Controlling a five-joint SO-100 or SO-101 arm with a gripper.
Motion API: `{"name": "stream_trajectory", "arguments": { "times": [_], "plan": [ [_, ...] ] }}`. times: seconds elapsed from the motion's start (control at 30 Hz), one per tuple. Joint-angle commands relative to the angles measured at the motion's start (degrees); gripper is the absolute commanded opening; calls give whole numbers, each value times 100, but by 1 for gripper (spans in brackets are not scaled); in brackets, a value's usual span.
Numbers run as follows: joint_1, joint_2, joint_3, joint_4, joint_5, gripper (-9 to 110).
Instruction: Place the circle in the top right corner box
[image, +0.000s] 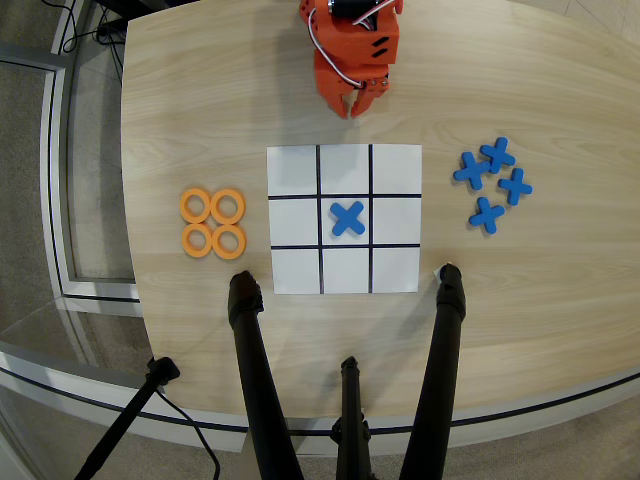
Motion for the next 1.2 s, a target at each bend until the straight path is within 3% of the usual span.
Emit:
{"name": "stream_trajectory", "arguments": {
  "times": [0.0, 0.2, 0.63, 1.17],
  "plan": [
    [123, -149, -229, -9, -26, 5],
    [888, -1230, -1547, -246, -281, 11],
    [2355, -5695, -4263, -2540, 62, 13],
    [3226, -8710, -5810, -3779, -79, 15]
  ]
}}
